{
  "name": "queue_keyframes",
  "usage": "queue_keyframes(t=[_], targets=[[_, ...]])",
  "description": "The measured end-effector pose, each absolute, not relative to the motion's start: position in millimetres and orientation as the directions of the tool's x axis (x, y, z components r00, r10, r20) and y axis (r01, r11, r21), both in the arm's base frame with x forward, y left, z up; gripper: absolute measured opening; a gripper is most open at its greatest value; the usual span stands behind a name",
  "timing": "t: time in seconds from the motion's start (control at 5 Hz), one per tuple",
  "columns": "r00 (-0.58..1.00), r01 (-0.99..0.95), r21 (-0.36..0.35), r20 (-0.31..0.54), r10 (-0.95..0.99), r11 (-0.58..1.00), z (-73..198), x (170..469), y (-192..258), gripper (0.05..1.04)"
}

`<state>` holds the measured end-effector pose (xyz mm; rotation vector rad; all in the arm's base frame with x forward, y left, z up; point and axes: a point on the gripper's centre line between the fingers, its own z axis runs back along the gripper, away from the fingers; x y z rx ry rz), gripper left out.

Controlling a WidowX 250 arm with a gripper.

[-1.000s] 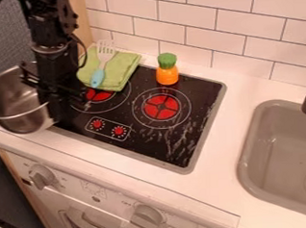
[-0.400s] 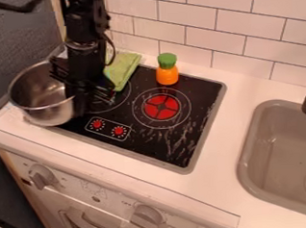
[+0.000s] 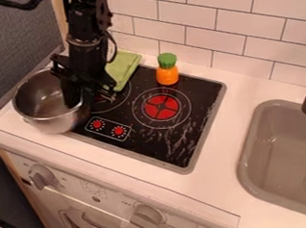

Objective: Take the silver pot and move it to the bottom left of the stove

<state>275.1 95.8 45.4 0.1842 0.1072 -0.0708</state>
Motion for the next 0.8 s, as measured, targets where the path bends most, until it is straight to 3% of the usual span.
queue_keyframes(t=[0.2,0.4,0.8], targets=[[0.997,0.076,0.159,-0.041,-0.071,0.984,62,276,89,0.882],[0.995,0.087,0.125,0.034,-0.091,0.988,77,276,76,1.012],[0.991,0.124,0.124,0.04,-0.13,0.985,79,280,68,1.002]])
